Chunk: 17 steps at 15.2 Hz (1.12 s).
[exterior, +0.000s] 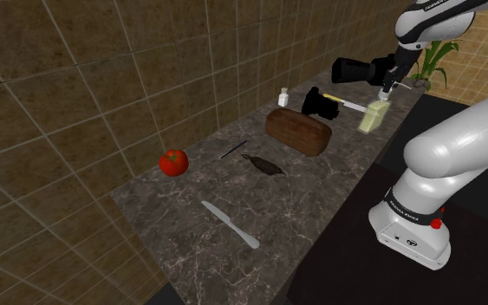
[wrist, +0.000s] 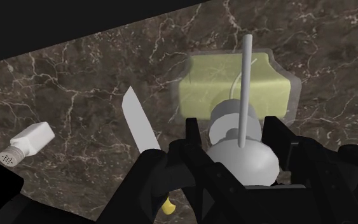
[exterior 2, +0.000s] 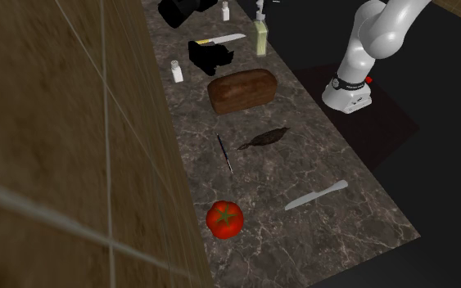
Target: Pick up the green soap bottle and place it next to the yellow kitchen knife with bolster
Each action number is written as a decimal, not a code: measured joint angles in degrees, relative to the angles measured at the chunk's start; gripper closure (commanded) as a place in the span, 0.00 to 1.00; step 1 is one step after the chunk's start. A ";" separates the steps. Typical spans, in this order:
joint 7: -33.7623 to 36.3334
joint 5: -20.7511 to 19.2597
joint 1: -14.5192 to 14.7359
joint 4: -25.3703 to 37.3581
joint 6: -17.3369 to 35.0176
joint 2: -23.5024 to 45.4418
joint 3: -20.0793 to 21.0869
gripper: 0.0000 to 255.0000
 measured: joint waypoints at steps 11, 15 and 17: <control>0.57 -0.30 -0.31 1.82 -4.55 -2.88 1.52 0.00; 0.57 -0.13 -0.36 3.80 -8.01 -4.29 2.36 0.00; 0.56 -0.09 -0.33 3.93 -8.13 -4.26 2.38 0.00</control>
